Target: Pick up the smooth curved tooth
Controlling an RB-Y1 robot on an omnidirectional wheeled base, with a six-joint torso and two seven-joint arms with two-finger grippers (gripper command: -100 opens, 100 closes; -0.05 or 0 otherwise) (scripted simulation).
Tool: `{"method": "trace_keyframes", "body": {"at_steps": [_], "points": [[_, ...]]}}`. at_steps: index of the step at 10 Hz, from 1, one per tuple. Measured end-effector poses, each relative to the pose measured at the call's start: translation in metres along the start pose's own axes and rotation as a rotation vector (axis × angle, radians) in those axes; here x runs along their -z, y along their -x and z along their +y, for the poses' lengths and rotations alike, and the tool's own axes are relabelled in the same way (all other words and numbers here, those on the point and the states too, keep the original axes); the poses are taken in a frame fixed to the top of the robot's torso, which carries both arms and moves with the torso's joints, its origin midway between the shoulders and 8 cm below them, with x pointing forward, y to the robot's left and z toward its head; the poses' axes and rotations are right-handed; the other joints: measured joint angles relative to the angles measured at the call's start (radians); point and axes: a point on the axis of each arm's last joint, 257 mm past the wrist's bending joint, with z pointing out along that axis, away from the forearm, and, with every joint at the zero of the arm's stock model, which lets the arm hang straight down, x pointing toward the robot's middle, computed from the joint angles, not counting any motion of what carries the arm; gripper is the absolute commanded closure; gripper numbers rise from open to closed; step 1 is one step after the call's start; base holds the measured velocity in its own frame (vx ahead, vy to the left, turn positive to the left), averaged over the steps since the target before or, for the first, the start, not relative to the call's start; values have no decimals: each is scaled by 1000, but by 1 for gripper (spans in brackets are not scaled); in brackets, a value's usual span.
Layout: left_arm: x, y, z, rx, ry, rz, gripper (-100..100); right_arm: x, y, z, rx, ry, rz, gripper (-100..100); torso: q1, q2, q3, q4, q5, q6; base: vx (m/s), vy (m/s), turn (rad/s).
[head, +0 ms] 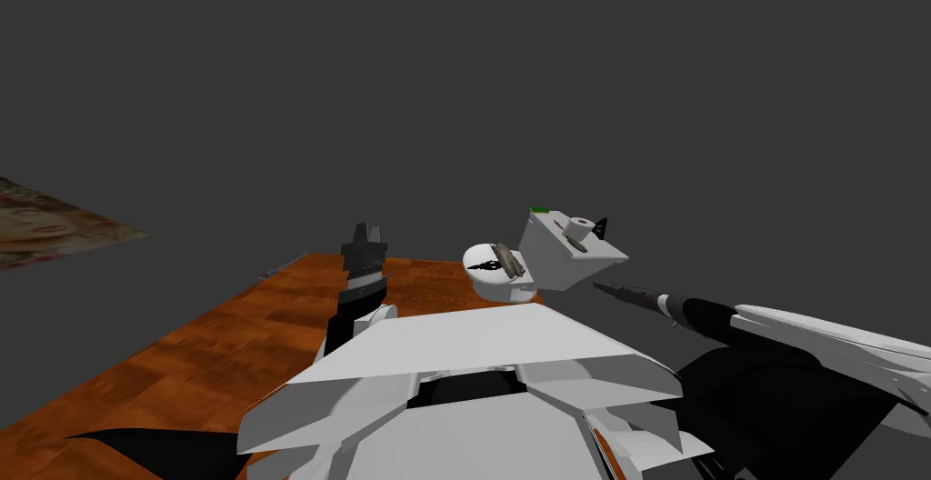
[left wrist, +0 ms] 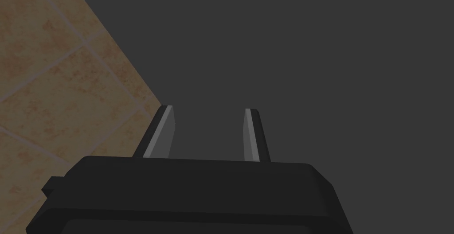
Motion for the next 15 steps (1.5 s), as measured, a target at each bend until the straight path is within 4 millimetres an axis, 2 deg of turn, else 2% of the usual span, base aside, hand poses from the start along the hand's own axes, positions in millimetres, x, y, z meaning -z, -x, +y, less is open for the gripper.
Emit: {"method": "trace_keyframes", "body": {"at_steps": [4, 9, 10, 11, 14, 15], "points": [[0, 0, 0, 0, 0, 0, 0, 9, 38, -34, 85, -78, 4, -100, 1, -2, -1, 0, 0, -1, 62, 48, 99], [0, 0, 0, 0, 0, 0, 0, 19, 84, -67, 166, -153, -3, -100, -1, 0, 0, 0, 0, 0, 45, 35, 69], [0, 0, 0, 0, 0, 0, 0, 20, 86, -68, 167, -156, -4, 0, -2, 2, 1, 0, -1, 1, 5, 2, -4], [0, 0, 0, 0, 0, 0, 0, 20, 86, -68, 167, -156, -4, -100, -3, 3, 2, 1, -1, 1, 38, -23, 78], [0, 0, 0, 0, 0, 0, 0, 20, 66, -75, 150, -171, -2, -100, -6, 1, 1, 0, -2, 1, 45, -29, 70], [0, 0, 0, 0, 0, 0, 0, 20, 66, -75, 151, -171, -1, 100, -4, 2, 1, 1, -1, 1, 0, 0, 0]]}}
